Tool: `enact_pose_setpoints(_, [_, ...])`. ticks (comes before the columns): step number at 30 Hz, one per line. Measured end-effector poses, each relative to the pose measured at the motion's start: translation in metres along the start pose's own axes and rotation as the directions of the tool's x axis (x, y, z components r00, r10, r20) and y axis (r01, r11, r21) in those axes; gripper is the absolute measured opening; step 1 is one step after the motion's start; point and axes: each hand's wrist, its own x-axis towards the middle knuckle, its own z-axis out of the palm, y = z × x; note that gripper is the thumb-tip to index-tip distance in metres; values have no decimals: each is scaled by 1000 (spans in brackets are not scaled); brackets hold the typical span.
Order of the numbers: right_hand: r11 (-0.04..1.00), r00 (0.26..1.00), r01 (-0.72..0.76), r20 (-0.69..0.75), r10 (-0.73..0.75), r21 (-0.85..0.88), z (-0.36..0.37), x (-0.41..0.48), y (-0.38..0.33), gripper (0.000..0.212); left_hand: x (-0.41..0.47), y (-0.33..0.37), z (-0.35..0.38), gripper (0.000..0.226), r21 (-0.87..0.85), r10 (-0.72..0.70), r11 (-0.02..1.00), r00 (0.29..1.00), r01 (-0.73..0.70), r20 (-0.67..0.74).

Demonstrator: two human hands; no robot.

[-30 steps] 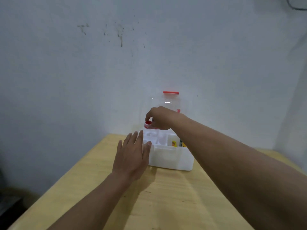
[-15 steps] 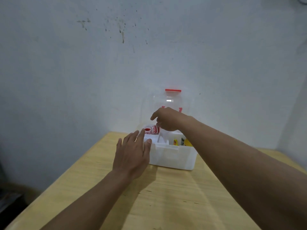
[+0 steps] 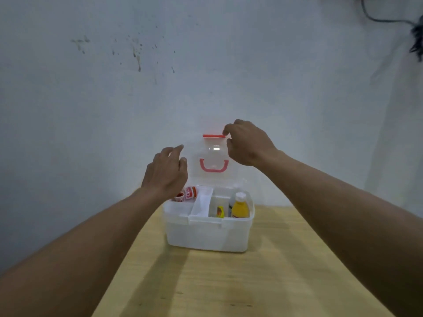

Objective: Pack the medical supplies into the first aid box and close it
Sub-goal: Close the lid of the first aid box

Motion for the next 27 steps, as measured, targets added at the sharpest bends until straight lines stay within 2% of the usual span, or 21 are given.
enact_pose_setpoints(2, [998,999,-52,14,52,-31,-1,0,7,38,16,5,-1,52,21,25,999,999,-26,19])
enact_pose_setpoints(5, [986,975,-164,144,168,-42,3,0,19,48,32,12,-2,57,53,32,998,998,-34,52])
enact_pose_setpoints(9, [970,928,-240,301,220,32,9,-3,32,43,41,11,-2,63,48,48,997,988,-56,146])
enact_pose_setpoints(17, [914,940,-300,247,235,274,-7,-29,22,50,17,20,-19,52,9,42,999,999,-42,-9])
enact_pose_setpoints(22, [882,935,-321,263,238,344,-26,-59,8,42,-10,15,-29,44,-78,43,996,994,-51,-102])
enact_pose_setpoints(27, [892,892,-347,396,219,290,-27,-92,2,49,-49,3,-29,51,-117,40,992,999,-43,-33])
